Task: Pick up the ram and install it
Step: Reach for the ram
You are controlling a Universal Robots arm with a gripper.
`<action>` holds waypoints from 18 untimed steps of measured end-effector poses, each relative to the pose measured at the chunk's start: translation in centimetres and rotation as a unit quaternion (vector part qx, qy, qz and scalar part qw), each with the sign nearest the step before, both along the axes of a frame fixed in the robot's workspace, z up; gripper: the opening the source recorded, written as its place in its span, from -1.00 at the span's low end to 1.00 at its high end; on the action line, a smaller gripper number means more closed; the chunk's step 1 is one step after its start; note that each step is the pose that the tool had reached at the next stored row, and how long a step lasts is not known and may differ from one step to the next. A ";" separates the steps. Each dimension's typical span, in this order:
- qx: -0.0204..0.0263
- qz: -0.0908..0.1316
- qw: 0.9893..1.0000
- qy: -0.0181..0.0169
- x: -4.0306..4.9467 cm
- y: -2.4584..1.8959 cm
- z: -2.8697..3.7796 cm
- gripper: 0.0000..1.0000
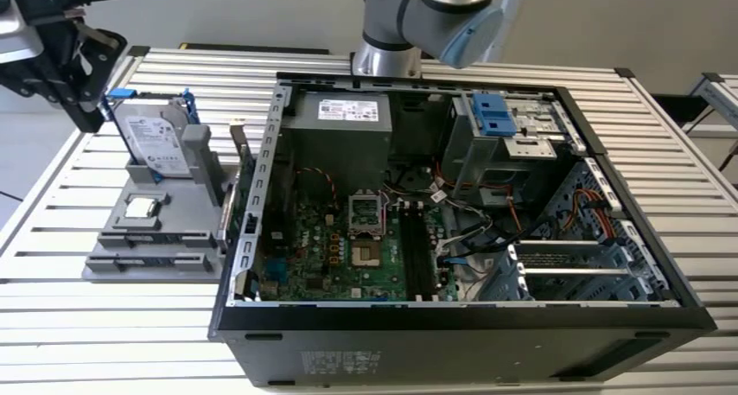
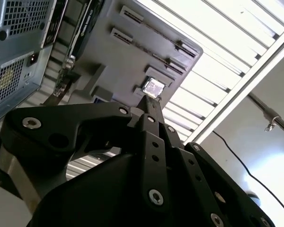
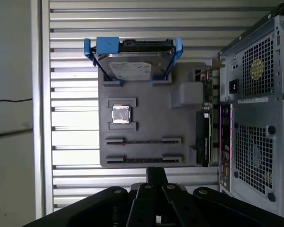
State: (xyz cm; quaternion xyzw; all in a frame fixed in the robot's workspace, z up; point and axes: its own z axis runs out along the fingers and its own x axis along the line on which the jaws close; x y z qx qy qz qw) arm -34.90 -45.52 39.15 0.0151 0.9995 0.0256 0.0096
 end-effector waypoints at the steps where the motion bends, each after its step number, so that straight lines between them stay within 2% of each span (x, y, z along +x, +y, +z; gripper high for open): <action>1: 0.000 0.000 1.000 0.000 -0.01 -0.10 0.00 -1.00; 18: 0.000 0.000 1.000 0.000 -0.11 -1.70 -0.03 -1.00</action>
